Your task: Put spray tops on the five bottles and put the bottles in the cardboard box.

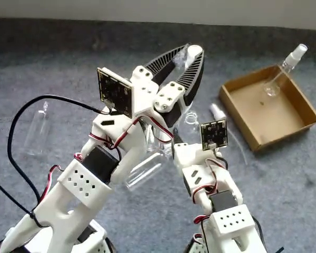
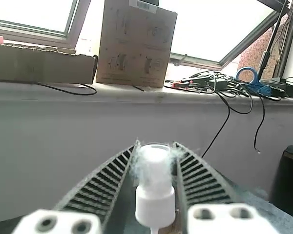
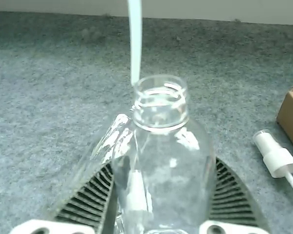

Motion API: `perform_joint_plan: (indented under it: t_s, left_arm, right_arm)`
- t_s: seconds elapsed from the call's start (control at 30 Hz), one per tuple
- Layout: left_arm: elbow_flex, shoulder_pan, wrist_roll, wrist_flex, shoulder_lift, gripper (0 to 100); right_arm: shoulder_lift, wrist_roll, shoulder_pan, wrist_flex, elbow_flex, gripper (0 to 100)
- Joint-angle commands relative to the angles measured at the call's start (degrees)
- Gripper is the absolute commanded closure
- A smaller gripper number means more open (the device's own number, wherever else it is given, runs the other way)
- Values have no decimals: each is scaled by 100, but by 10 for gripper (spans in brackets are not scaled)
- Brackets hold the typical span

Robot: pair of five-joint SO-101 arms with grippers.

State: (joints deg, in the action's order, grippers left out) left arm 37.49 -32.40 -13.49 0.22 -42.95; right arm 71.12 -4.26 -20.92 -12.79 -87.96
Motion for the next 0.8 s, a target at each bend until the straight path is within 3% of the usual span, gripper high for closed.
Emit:
perform_joint_plan:
  t_s: [0.0,0.17,0.77]
  left_arm:
    - [-558,-31,0,-132,-154,945]
    - [-708,13,-818,-97,-145,992]
    - [-303,497,-844,-123,-154,994]
  right_arm:
    - [92,-9,-22,154,48,818]
    - [92,-9,-22,154,48,818]
    - [92,-9,-22,154,40,818]
